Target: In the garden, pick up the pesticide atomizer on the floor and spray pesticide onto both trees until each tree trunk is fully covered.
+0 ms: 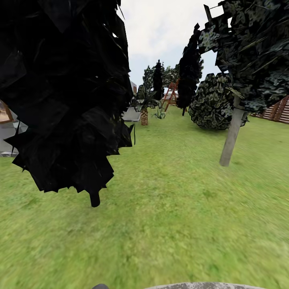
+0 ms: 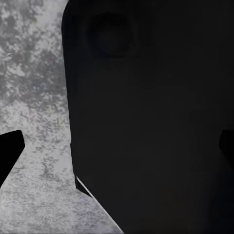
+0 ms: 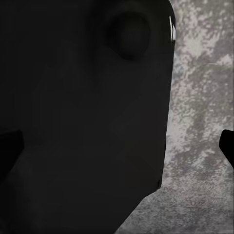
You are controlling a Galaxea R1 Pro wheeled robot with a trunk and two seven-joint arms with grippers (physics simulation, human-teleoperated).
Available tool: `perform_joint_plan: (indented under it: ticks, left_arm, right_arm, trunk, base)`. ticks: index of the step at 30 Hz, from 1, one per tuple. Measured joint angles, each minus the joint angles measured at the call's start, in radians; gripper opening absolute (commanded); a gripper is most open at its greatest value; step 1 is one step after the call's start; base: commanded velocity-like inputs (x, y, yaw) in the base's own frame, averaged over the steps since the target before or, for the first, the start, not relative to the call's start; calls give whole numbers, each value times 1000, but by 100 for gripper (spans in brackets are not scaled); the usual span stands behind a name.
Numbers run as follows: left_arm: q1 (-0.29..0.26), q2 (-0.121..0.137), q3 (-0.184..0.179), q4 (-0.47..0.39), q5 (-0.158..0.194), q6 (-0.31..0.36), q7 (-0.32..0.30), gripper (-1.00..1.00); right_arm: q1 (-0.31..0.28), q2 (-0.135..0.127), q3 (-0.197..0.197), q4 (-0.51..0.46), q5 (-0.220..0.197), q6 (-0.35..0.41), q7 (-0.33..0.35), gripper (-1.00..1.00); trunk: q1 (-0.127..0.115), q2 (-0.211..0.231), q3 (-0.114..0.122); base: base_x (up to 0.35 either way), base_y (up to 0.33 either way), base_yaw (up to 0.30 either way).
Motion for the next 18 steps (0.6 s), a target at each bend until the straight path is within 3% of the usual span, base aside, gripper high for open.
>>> perform_joint_plan:
  ticks: [5,18]
  left_arm:
    - [-29,28,29,-28,10,-28,26,100]
    - [-11,54,44,-48,15,-57,36,100]
  right_arm:
    - [-29,-25,-28,-29,4,-28,-3,100]
    - [-103,30,-32,-80,5,-43,2,100]
  trunk:
    - [0,0,0]
    - [0,0,0]
  base:
    - [0,0,0]
    - [0,0,0]
